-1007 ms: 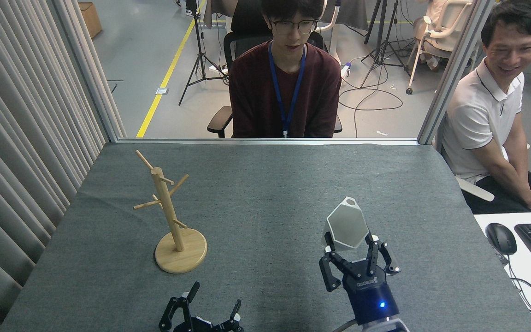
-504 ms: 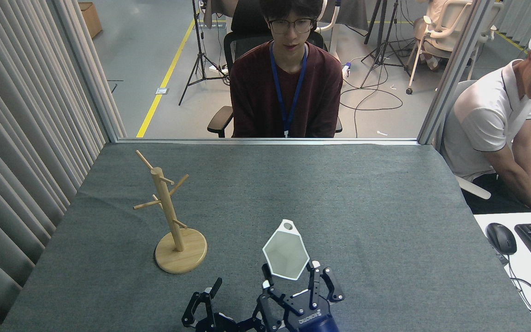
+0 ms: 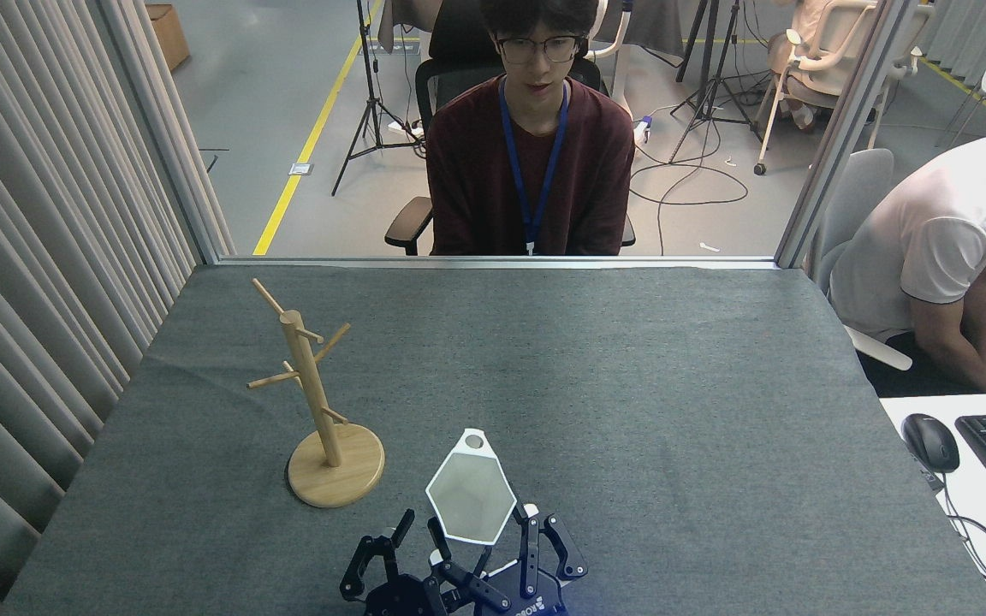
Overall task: Hang cup on storage rack
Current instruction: 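Grasp the cup with the left gripper and release it from the right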
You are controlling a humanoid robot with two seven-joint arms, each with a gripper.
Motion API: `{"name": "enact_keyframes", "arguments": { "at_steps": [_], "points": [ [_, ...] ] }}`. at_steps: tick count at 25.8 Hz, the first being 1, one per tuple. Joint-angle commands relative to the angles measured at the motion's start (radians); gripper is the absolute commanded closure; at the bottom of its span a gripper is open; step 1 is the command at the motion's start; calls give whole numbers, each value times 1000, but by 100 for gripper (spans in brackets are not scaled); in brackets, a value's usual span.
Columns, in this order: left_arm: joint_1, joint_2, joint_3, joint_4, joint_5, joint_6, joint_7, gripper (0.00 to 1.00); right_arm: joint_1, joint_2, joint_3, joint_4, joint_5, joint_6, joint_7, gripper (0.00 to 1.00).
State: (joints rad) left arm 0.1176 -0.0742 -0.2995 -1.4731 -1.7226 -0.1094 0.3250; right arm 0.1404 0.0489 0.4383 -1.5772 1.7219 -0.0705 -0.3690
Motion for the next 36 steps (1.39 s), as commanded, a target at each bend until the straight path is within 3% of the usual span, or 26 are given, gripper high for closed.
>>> {"name": "enact_keyframes", "arguments": {
  "at_steps": [1,18,22,25,27,28,30,31,36],
  "points": [
    [-6,-1,0,-1,0,0,0,0,24,-3,2,0,22,-2,-1,41],
    [-13,1,0,-13,1,22,9,1,22,9,46,66,91,11,4,41],
    [-13,2,0,-16,1,22,9,29,21,11,46,66,93,12,4,41],
    [-21,4,0,-18,1,22,5,41,21,11,46,66,93,14,4,41],
    [-22,5,0,-18,1,22,5,42,21,11,46,66,93,14,4,40],
    [-22,7,0,-18,1,22,5,42,21,11,45,66,91,15,4,37],
    [-22,8,0,-18,1,22,6,42,21,11,45,65,88,18,-1,10],
    [-22,8,0,-16,1,22,6,42,21,11,45,63,87,21,-5,3],
    [-27,8,0,-18,1,22,5,42,21,9,46,49,85,23,-25,2]
  ]
}}
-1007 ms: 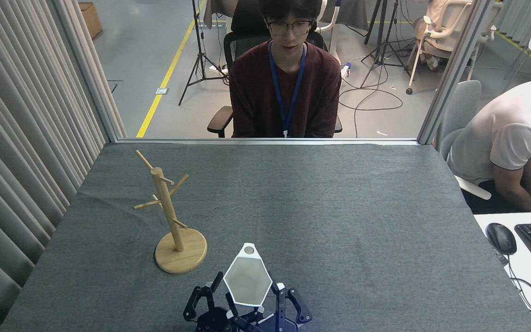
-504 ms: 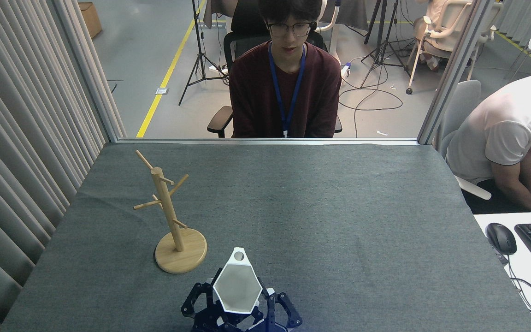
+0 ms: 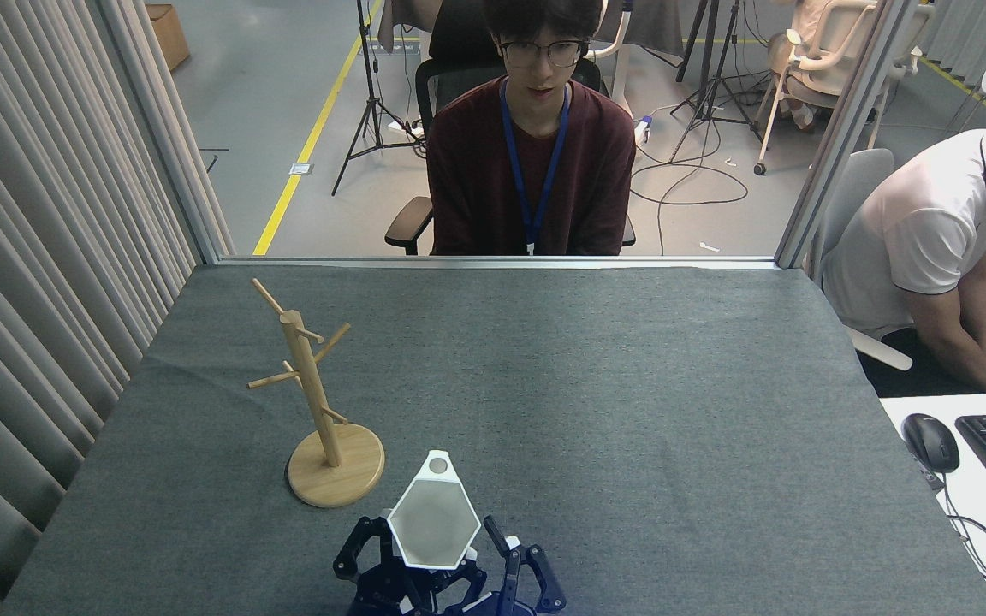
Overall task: Hang cup on storage rack
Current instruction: 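Grasp the cup with the left gripper and release it from the right, then carry the cup with the left gripper toward the wooden mug stand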
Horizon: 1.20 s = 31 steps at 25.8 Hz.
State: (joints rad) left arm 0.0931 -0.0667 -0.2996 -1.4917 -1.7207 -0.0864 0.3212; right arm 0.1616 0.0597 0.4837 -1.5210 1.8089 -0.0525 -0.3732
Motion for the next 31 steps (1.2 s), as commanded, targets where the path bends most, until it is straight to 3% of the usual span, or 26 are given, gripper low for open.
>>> {"name": "enact_keyframes", "arguments": {
  "at_steps": [1,8,15,17,19,21,24,27,29,31],
  "points": [
    [-3,1,1,1,0,-1,9,42,-1,-1,3,-10,-2,5,-23,2],
    [-9,4,1,11,-2,1,7,41,12,-11,27,-125,-2,-1,-36,2],
    [-12,1,1,8,-2,4,7,42,15,-3,30,-169,-6,30,-67,2],
    [-9,-1,1,10,-2,10,7,42,-19,2,-22,-169,-54,123,-69,2],
    [-7,-1,1,10,-2,14,7,42,-42,2,-80,-163,-152,168,-59,2],
    [-7,-1,-1,10,-2,20,7,42,-53,2,-171,-157,-244,175,-38,2],
    [-7,-1,8,13,0,40,7,42,-51,-6,-344,-119,-312,168,5,2],
    [-13,8,20,16,-2,145,6,43,-36,-18,-401,-54,-304,158,17,2],
    [-18,22,53,25,-2,224,2,49,-10,-51,-402,-28,-252,157,39,2],
    [-21,48,105,24,-2,284,-2,47,15,-77,-402,-28,-221,155,42,2]
  ]
}}
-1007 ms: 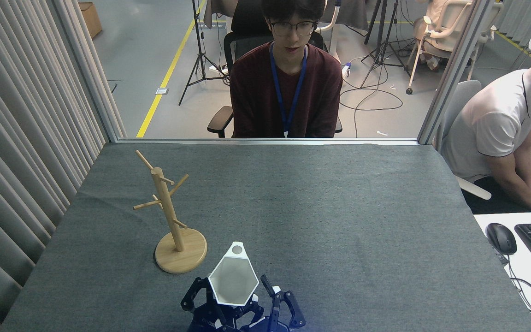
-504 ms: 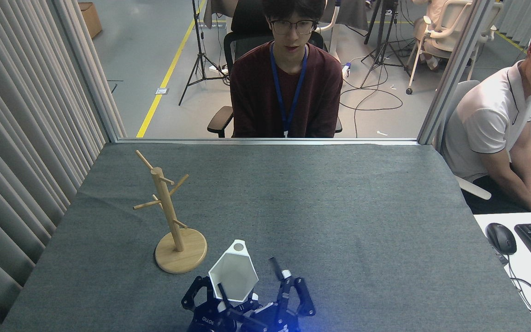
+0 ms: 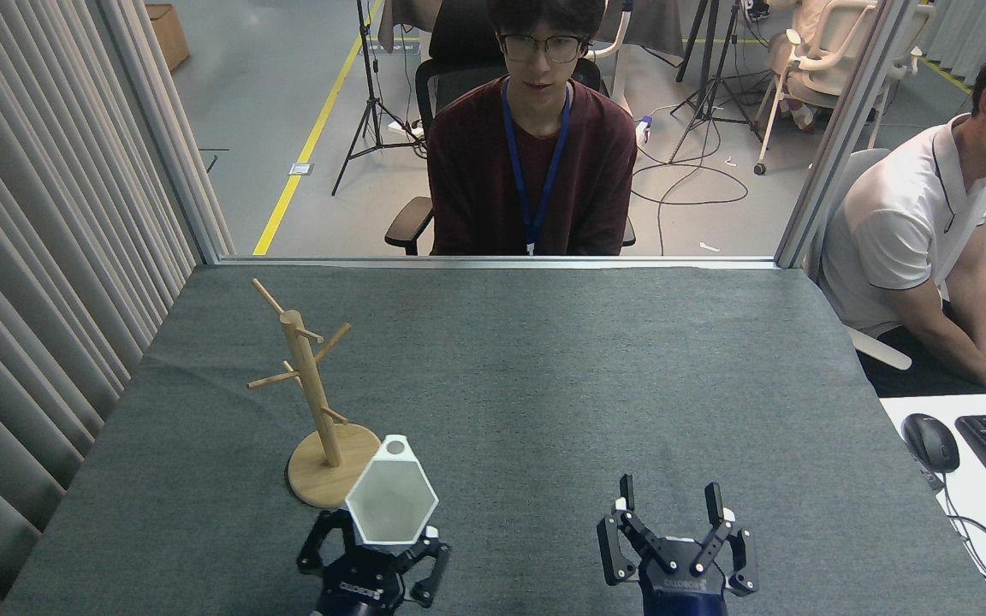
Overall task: Hang cup on storage rack
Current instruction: 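Carry the cup with the left gripper toward the wooden mug stand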
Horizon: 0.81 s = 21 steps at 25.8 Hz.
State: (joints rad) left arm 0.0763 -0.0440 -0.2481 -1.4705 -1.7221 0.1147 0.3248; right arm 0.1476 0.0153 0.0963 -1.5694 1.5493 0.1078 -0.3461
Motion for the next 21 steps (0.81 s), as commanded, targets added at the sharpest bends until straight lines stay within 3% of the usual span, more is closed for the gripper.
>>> {"name": "enact_keyframes", "arguments": {
  "at_steps": [1,7,14,21],
  "points": [
    [-4,36,81,1,-1,103,-13,47,36,-35,-15,20,38,-5,15,2],
    [-62,75,208,25,-5,151,-32,47,50,-38,-23,22,35,-25,15,2],
    [-220,122,225,194,-40,240,-32,47,47,-32,-23,25,35,-23,15,2],
    [-231,121,224,226,-123,272,-21,47,44,-32,-23,28,35,-20,15,2]
  ]
}}
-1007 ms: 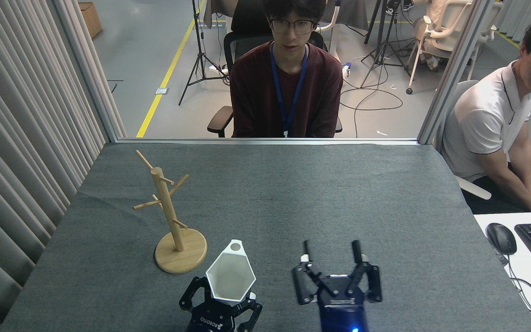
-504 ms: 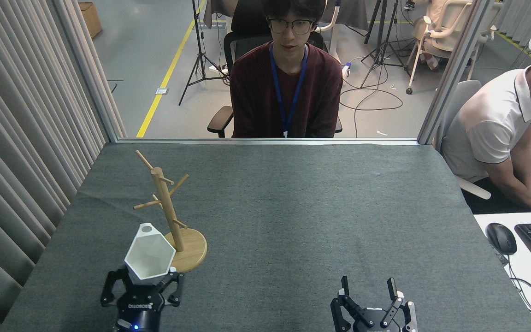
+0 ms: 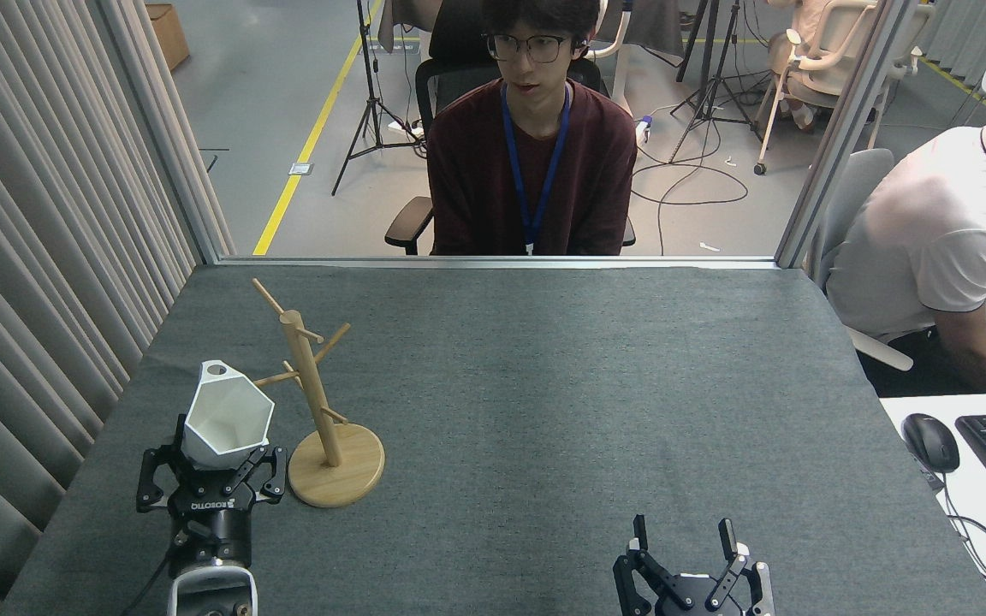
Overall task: Hang cup on storage rack
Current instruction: 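Carry the cup with the left gripper toward the wooden mug stand, then hook the cup's handle onto a stand peg and open the left gripper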
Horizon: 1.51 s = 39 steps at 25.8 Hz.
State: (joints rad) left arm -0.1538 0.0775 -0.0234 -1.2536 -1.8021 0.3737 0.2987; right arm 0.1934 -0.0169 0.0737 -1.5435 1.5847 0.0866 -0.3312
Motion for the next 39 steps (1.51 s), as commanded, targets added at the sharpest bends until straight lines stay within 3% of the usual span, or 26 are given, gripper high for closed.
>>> {"name": "enact_keyframes", "arguments": {
  "at_steps": [1,21,23,24,25,26,39],
  "points": [
    [2,-5,-1,10,-63,21,7,47,-2,0,0,2,0,1,0,2],
    [-58,-82,-3,126,-214,76,11,46,-12,3,-2,5,-3,1,0,2],
    [-67,-91,-3,132,-214,76,11,39,-14,2,-2,5,-3,-1,0,2],
    [-70,-94,-3,135,-214,76,13,28,-14,0,-2,6,-6,-1,0,2],
    [-70,-94,-3,142,-212,76,16,8,-14,0,-2,6,-6,-1,0,2],
    [-70,-93,-3,145,-212,71,20,1,-14,-1,-2,6,-6,-1,0,2],
    [-38,-90,-7,125,-207,65,30,1,-16,3,-3,5,-6,-1,0,2]
  ]
}}
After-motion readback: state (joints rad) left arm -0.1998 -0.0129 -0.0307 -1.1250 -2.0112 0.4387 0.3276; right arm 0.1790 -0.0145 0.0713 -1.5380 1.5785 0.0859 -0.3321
